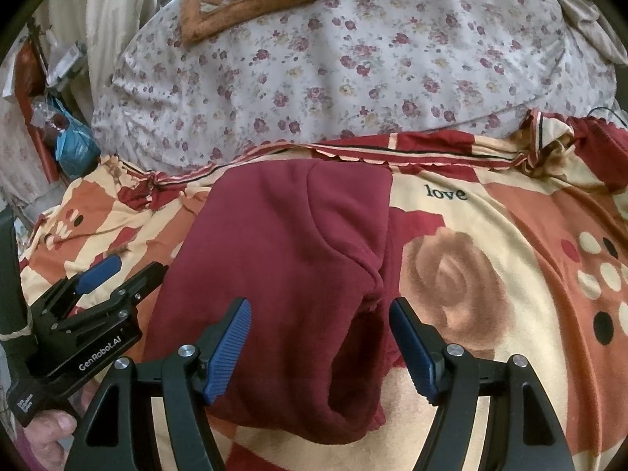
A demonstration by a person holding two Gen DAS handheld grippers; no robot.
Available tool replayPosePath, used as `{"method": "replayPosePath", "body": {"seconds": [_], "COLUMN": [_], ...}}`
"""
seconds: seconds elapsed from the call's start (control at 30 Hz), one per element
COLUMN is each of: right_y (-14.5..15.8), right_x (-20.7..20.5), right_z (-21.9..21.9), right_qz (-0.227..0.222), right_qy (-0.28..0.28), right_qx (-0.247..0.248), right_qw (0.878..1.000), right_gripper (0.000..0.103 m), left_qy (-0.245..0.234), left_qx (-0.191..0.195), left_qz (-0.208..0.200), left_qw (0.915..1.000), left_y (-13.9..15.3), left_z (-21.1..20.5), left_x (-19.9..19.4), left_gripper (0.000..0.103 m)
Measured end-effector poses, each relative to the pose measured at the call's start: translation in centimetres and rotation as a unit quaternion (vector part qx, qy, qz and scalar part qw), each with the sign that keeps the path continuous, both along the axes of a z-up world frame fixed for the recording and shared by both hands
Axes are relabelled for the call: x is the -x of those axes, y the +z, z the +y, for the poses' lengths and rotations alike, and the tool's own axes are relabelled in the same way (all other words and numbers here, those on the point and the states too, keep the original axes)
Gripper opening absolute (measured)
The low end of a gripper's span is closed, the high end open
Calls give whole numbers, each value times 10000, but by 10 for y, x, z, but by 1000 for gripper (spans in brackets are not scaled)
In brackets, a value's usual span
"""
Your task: Fold small clothes
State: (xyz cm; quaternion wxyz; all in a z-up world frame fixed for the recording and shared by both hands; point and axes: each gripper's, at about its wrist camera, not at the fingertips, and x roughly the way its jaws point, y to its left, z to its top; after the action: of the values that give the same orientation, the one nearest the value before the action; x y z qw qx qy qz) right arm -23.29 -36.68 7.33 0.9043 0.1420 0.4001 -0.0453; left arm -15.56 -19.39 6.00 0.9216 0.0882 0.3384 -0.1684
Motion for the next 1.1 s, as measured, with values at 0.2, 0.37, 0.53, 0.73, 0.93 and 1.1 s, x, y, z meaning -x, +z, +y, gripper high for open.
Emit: {"method": "replayPosePath", "body": {"seconds": [0.2,0.37,0.53,0.73,0.93,1.1], "right_y": [0,-1,-3,-3,-2,-4], "right_x": [-2,-4,-7,-9,-9,-9], "right_z": [4,2,1,4,7,8], "right_qz": [-4,29,68,42,44,47], "right_qy": [-9,-25,-33,-38,-48,-30], "right_qx": [48,-50,-46,39,75,76], "right_qw": [10000,10000,10000,10000,10000,10000], "right_gripper": [71,76,77,77,77,77], "left_qy": [46,80,63,65,66,60], "left_qx": [-1,7,3,4,7,1], "left_qz": [35,58,67,73,77,67], "left_qw": [10000,10000,10000,10000,9999,10000], "left_y": [-2,-2,-2,-2,-2,-2], "left_z": [0,0,1,1,2,1], "left_x": [-1,-3,-3,-4,-5,-4], "left_gripper": [71,71,71,71,71,71]}}
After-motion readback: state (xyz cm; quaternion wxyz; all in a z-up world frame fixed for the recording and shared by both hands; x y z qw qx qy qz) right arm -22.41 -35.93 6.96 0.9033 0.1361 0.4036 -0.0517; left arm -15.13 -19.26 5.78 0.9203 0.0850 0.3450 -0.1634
